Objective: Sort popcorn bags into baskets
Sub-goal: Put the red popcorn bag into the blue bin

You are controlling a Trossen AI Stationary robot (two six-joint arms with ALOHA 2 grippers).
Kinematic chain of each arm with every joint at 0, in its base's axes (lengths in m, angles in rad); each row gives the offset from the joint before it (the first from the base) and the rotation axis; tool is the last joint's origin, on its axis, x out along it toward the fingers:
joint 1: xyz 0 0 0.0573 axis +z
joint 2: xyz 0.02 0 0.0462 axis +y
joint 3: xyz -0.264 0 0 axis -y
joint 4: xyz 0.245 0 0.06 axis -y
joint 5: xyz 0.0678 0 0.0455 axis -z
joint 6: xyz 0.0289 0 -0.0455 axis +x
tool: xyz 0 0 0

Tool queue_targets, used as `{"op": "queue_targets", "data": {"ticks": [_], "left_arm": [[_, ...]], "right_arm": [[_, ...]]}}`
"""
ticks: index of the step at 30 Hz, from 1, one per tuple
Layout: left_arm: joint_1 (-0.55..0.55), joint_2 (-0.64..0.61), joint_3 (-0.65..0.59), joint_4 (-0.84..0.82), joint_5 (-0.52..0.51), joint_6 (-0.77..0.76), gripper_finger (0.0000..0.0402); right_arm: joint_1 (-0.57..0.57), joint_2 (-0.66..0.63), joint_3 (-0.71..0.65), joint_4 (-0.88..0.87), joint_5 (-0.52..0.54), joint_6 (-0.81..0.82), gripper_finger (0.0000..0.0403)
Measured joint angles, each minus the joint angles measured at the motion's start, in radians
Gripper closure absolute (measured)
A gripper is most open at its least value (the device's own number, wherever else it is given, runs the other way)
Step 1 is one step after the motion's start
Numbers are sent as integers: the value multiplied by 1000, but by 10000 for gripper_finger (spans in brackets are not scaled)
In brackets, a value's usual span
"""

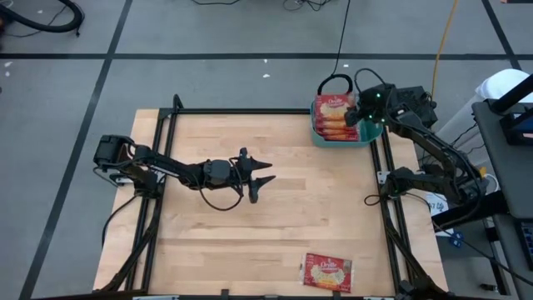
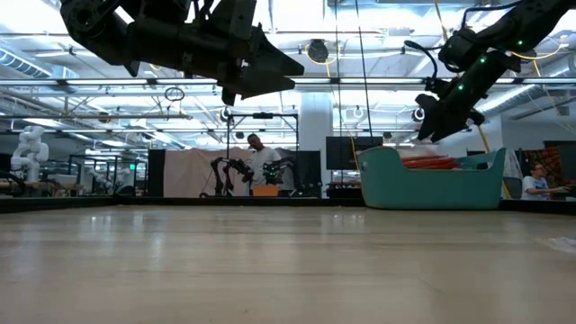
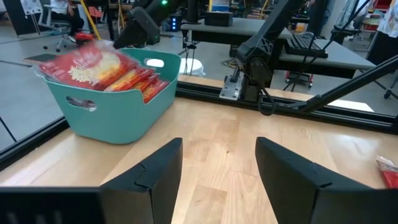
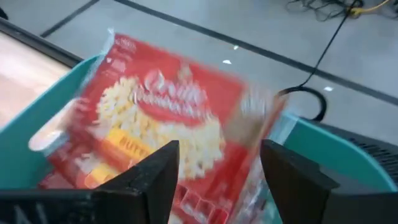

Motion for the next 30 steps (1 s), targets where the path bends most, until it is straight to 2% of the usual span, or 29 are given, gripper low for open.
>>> {"op": "queue_targets", "data": {"ticks": [4, 9, 13, 17, 22, 28, 30], "left_arm": [[0, 0, 0, 0, 0, 0, 186], [0, 0, 0, 0, 0, -8, 190], [0, 0, 0, -1, 0, -9, 199], [0, 0, 0, 4, 2, -8, 206], [-8, 0, 16, 13, 40, 3, 200], [-60, -1, 79, -28, 46, 40, 191], [-96, -1, 118, -81, 48, 43, 187]], "right_arm": [[15, 0, 0, 4, 39, -24, 183], [38, -24, 0, 1, 28, -26, 183], [104, -88, 0, -35, -94, 19, 185], [219, -176, 0, -90, -198, 60, 189], [408, -281, -15, -114, -201, 117, 190], [641, -366, -111, -11, -193, 202, 190], [724, -377, -154, 40, -157, 223, 190]]}}
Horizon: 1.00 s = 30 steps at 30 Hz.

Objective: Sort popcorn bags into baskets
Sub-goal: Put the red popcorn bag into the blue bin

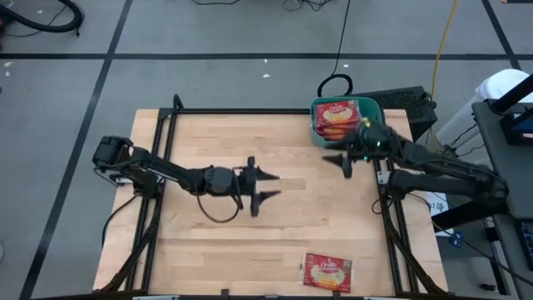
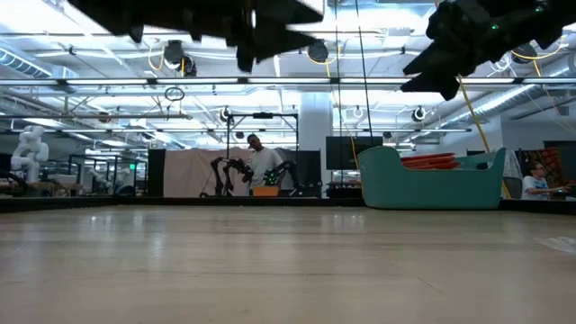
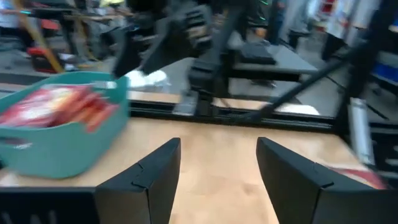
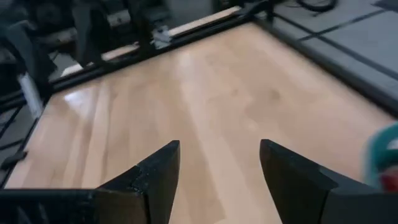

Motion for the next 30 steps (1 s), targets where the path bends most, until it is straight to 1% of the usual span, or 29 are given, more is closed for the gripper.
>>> {"op": "queue_targets", "data": {"ticks": [5, 7, 9, 11, 13, 16, 21, 26, 28, 30], "left_arm": [[-83, 51, 98, -149, -7, -5, 179], [-107, 107, 156, -140, -8, -13, 174], [-129, 153, 193, -171, -9, -31, 168], [-146, 223, 254, -170, -6, -49, 160], [-160, 274, 301, -217, -7, -53, 153], [-177, 346, 391, -259, -7, -61, 143], [-206, 445, 511, -335, 8, -109, 139], [-235, 519, 579, -380, 10, -160, 156], [-247, 543, 588, -385, 10, -168, 162], [-260, 573, 608, -379, 1, -181, 167]], "right_arm": [[213, 5, -99, 101, 135, 77, 190], [307, 13, -130, 169, 178, 118, 190], [407, 34, -165, 233, 244, 137, 190], [500, 44, -189, 287, 319, 138, 190], [583, 66, -214, 331, 386, 135, 190], [689, 87, -235, 382, 433, 124, 190], [848, 140, -237, 378, 488, 148, 190], [1006, 235, -237, 381, 572, 253, 190], [1067, 283, -237, 389, 602, 303, 190], [1124, 336, -237, 437, 633, 340, 190]]}}
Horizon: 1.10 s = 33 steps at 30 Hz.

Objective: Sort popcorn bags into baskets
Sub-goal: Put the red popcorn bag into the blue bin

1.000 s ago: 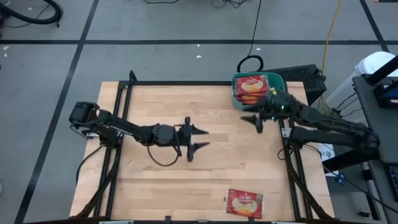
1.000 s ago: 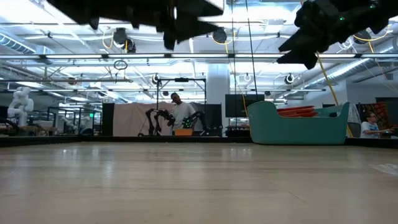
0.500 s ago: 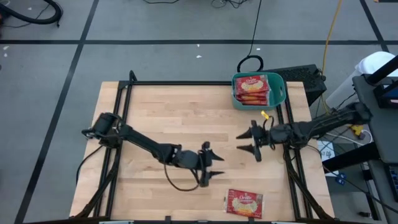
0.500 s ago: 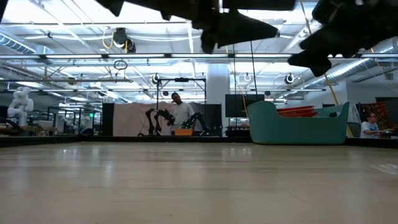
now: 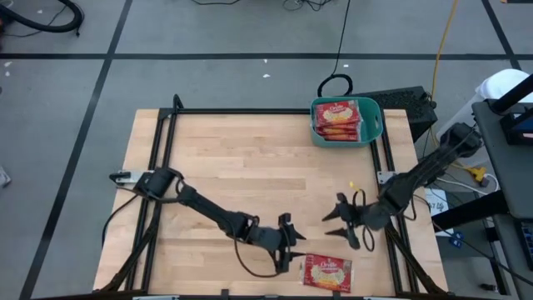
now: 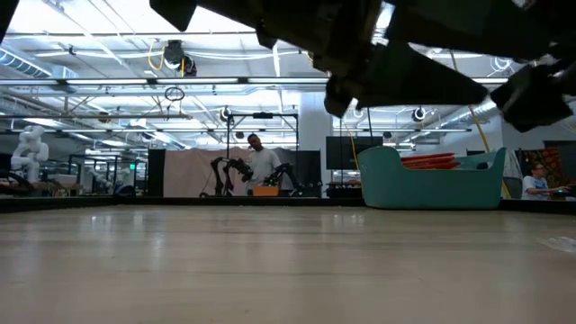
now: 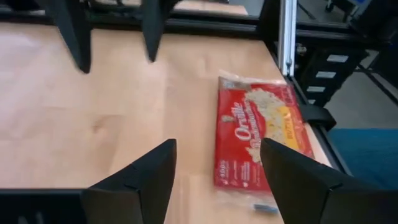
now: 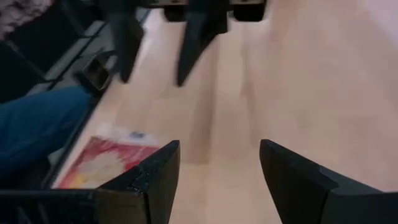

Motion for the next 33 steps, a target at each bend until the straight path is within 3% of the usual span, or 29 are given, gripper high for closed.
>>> {"op": "queue_targets", "data": {"ticks": [7, 14, 23, 25, 33], "left_arm": [[-29, 107, 122, -36, -15, -4, 149], [-8, 134, 154, -139, -19, -6, 123], [21, 164, 148, -136, 103, 26, 153], [10, 188, 150, -71, 110, 42, 157], [-5, 211, 150, -68, 84, 26, 177]], "right_arm": [[117, 172, 2, 220, 35, 24, 190], [145, 259, 23, 246, 32, 52, 190], [169, 294, 27, 258, 32, 56, 190], [173, 294, 27, 262, 32, 49, 190], [177, 294, 28, 269, 32, 11, 190]]}}
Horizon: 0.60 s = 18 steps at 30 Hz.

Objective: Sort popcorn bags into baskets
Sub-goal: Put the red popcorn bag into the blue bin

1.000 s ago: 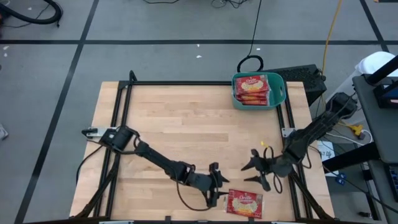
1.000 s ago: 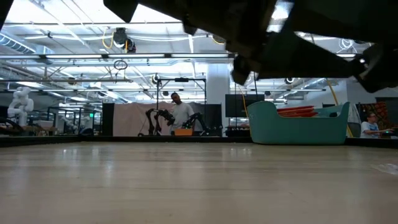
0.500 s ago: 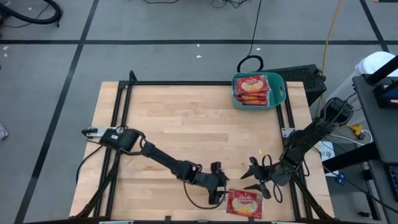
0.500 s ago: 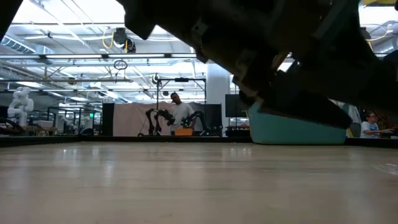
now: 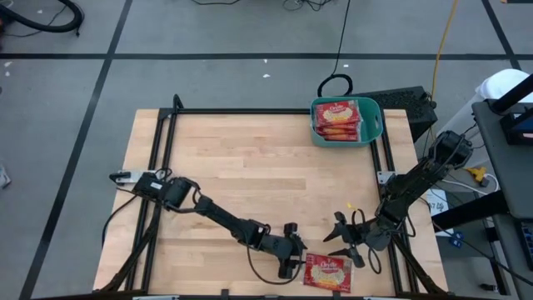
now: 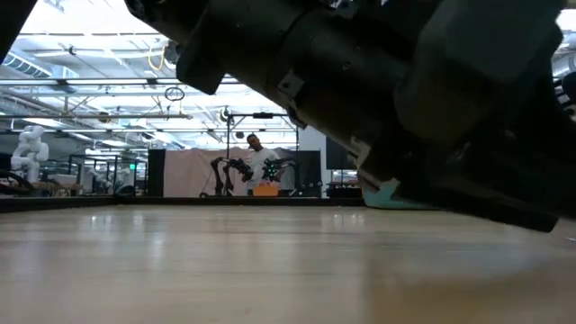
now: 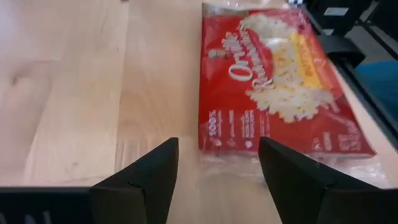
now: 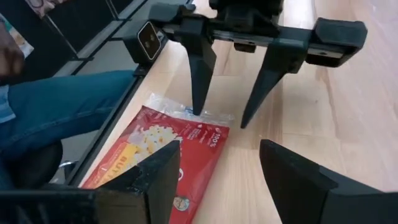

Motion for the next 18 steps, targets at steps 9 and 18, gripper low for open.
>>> {"op": "queue_targets", "data": {"ticks": [9, 18], "left_arm": [[28, 45, 3, 31, 83, 26, 240], [55, 38, 2, 24, 72, 170, 391]], "right_arm": [[-2, 0, -1, 0, 53, -47, 190], [-2, -10, -1, -23, 106, -50, 190]]}}
